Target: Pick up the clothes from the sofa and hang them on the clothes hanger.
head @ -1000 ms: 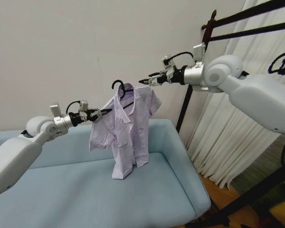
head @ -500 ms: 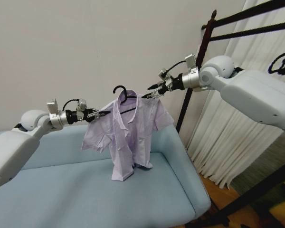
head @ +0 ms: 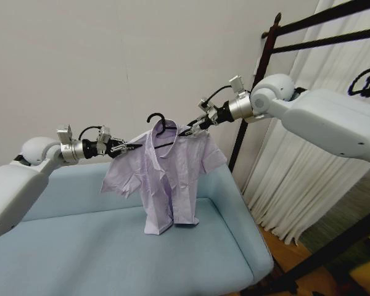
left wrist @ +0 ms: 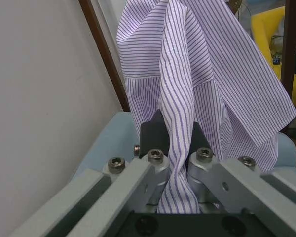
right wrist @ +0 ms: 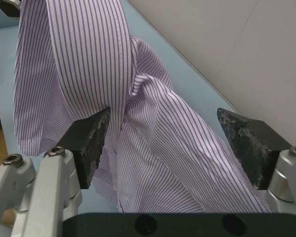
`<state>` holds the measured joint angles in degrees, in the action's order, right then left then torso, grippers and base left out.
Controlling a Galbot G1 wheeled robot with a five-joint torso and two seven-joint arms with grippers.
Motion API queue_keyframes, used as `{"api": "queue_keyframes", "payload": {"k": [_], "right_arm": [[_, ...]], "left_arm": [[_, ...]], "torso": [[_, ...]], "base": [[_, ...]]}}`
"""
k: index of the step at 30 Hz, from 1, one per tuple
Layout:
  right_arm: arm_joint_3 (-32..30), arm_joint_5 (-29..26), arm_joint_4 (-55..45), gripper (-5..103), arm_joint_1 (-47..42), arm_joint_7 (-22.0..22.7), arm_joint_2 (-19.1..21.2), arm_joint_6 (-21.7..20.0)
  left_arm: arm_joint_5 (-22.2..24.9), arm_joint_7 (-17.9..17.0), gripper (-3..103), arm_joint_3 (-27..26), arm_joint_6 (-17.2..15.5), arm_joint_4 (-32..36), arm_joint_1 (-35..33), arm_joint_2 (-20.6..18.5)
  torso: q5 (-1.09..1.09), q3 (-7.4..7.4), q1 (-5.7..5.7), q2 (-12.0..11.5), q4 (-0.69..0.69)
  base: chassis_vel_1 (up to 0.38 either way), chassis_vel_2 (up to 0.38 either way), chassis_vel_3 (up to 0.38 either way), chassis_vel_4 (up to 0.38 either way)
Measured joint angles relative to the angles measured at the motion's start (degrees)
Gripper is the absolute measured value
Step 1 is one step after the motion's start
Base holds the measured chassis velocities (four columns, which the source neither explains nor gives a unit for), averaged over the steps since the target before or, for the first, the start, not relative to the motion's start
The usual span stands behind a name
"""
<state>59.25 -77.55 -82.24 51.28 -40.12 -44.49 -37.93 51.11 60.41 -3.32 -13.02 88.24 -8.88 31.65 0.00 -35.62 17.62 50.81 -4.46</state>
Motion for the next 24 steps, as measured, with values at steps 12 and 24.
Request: {"api": "queue_keyframes", "payload": {"k": [12, 24], "right_arm": [[1.21, -1.85, -1.42, 28, 1.76, 0.28, -0.36, -0.32], [1.92, -3.07, -3.96, 2, 2.45, -0.03, 0.91, -0.34]], "left_arm": [[-0.09, 0.95, 2, -0.26, 0.52, 0.61, 0.24, -0.41], [0.23, 1.67, 2, -0.64, 1.13, 0.99, 0.32, -1.41]], "torso": [[0.0, 0.0, 0.0, 0.0, 0.0], [0.0, 0.0, 0.0, 0.0, 0.0]], "base": [[0.0, 0.0, 0.0, 0.0], [0.0, 0.0, 0.0, 0.0]]}}
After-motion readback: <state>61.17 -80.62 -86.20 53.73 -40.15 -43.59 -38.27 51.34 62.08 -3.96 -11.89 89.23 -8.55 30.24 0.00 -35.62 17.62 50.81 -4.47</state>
